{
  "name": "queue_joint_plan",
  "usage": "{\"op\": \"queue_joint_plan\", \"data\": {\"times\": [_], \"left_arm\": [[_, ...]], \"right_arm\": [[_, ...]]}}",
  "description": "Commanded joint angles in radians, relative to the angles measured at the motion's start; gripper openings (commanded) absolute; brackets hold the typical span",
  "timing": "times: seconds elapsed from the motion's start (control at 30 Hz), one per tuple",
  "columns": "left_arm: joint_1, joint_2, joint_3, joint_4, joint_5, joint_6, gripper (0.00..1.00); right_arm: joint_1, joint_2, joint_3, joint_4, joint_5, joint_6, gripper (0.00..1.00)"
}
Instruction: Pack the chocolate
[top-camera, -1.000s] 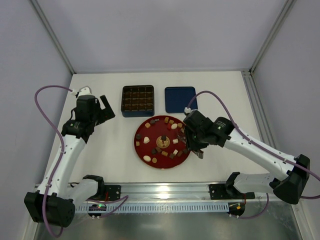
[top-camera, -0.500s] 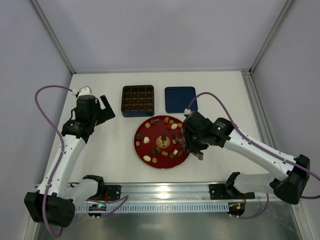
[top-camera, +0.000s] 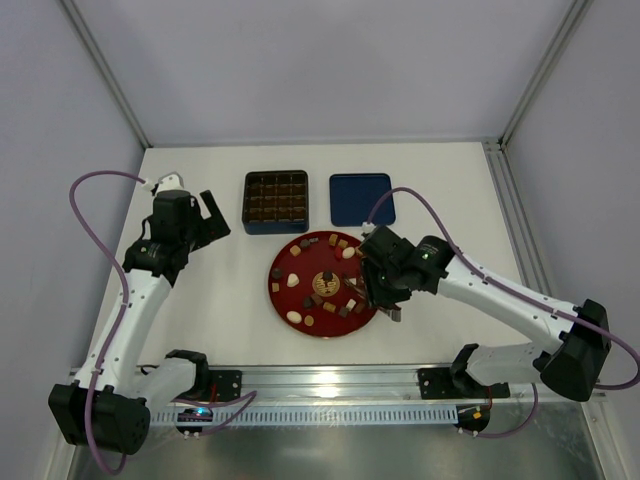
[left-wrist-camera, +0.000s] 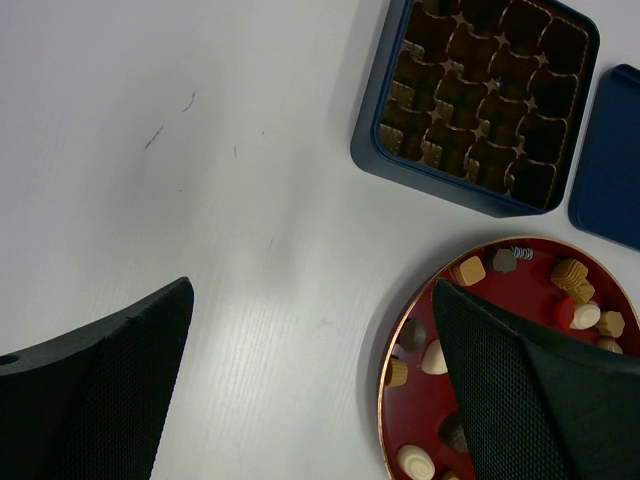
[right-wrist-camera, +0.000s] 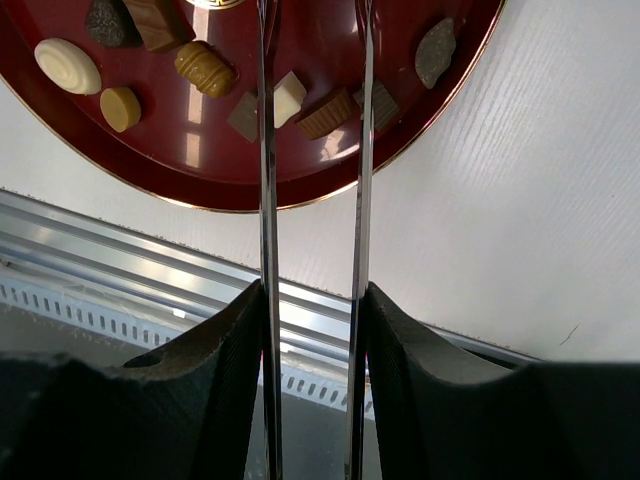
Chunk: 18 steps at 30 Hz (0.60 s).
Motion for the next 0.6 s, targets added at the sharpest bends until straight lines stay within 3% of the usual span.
{"op": "queue_joint_plan", "data": {"times": [0.0, 0.2, 0.37, 0.57], "left_arm": [[0.006, -0.004, -0.003, 0.013, 0.006, 0.002, 1.0], [0.005, -0.004, -0.004, 0.013, 0.004, 0.004, 1.0], [0.006, -0.006, -0.003, 0.013, 0.004, 0.004, 1.0], [0.006, -0.006, -0.003, 0.013, 0.006, 0.004, 1.0]], "right_arm": [[0.008, 0.014, -0.001, 0.038, -0.003, 0.008, 0.45], [0.01, 0.033, -0.004, 0.044, 0.011, 0.007, 0.44], [0.01, 0.04, 0.005, 0.042, 0.015, 0.005, 0.33], [0.01, 0.047, 0.057, 0.015, 0.055, -0.008, 0.29]]}}
